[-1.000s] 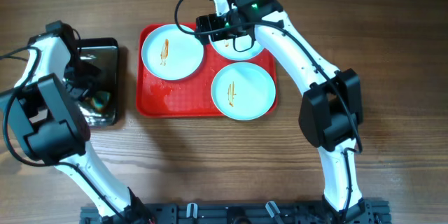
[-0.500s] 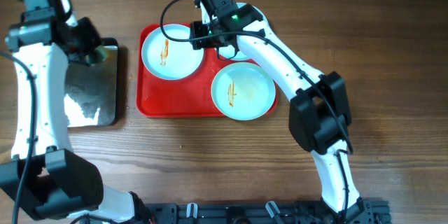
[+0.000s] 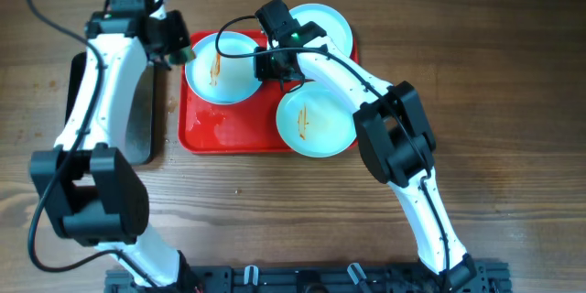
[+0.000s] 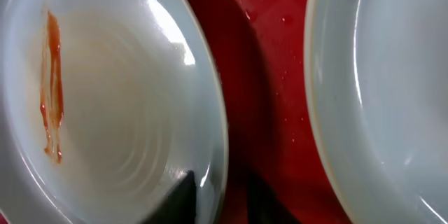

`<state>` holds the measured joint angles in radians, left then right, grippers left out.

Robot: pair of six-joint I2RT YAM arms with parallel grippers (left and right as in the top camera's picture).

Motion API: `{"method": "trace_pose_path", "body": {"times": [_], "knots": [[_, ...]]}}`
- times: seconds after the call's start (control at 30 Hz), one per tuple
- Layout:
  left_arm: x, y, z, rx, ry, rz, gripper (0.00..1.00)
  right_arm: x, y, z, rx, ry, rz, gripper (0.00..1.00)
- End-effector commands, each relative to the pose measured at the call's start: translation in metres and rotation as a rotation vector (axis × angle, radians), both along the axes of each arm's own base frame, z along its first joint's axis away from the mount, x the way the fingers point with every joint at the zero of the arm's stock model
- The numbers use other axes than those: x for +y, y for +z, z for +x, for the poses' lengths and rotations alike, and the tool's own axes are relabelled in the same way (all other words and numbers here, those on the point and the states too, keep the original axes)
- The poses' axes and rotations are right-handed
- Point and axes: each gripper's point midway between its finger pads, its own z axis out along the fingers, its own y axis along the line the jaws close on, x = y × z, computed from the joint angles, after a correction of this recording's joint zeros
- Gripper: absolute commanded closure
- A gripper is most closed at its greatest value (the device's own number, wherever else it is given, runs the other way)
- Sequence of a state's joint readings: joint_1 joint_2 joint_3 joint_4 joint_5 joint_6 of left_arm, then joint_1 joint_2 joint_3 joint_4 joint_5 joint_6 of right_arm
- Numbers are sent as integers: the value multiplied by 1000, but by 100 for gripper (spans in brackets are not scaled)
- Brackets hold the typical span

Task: Clean dirty plates on tray and stack at the side
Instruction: 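Hold the top-left plate with the right gripper and scrub it with the sponge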

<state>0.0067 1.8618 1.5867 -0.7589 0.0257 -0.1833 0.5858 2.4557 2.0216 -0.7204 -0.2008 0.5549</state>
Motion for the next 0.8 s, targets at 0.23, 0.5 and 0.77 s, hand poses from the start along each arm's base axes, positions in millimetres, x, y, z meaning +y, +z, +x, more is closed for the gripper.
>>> {"method": "trace_pose_path", "body": {"times": [0.23, 0.5, 0.77], "knots": [[-42, -102, 12, 157, -108, 6, 96, -3, -14, -13, 83, -10, -13, 96], [-71, -155, -25, 364, -175, -127, 96, 0, -13, -13, 84, -4, 3, 96], [-71, -159, -60, 509, -149, -143, 96, 0, -13, -13, 84, -2, 3, 95]]}}
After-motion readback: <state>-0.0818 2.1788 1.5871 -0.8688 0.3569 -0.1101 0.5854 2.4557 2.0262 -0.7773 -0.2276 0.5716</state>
